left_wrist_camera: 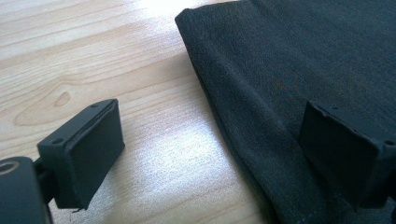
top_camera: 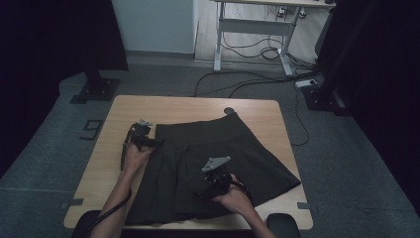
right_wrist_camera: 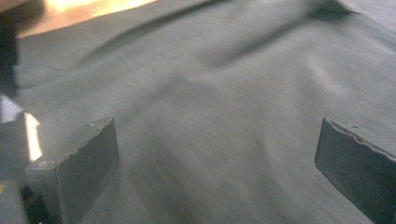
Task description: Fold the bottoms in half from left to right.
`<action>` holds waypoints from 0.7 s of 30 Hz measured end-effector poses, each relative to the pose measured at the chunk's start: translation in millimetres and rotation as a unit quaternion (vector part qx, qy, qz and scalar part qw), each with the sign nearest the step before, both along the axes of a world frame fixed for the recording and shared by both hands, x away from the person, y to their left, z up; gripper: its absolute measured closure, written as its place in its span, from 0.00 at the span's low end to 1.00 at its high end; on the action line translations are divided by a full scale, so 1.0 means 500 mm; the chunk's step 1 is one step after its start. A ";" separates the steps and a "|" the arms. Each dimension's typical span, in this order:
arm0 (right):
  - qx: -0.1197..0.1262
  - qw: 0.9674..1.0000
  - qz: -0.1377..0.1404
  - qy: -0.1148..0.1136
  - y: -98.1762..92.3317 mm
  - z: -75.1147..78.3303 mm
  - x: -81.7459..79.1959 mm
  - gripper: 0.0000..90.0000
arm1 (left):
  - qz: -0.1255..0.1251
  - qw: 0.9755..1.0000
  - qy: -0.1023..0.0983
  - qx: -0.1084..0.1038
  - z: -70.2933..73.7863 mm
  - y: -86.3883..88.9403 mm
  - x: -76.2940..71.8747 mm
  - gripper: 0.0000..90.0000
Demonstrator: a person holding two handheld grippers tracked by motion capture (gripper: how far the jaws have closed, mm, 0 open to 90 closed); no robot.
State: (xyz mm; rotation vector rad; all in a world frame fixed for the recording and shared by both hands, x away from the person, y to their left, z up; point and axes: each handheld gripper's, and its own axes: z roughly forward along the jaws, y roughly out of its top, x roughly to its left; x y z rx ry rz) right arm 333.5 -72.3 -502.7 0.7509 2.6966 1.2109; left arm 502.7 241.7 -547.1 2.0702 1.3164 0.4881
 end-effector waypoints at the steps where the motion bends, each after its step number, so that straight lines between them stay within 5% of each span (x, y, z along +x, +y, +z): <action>1: 0.002 1.000 0.018 0.004 0.024 0.000 -0.006 0.00 | 0.001 1.000 0.000 -0.001 0.000 0.000 0.000 0.07; 10: 0.002 0.997 0.077 0.011 0.117 0.003 -0.035 0.00 | 0.001 1.000 0.000 -0.001 0.000 0.000 0.000 0.07; 14: -0.020 0.995 0.099 -0.006 0.159 -0.004 -0.049 0.00 | 0.001 1.000 0.001 -0.001 0.000 0.000 0.000 0.07; 21: -0.030 0.988 0.154 0.011 0.219 -0.026 -0.079 0.00 | 0.001 1.000 0.000 -0.001 0.000 0.000 0.000 0.07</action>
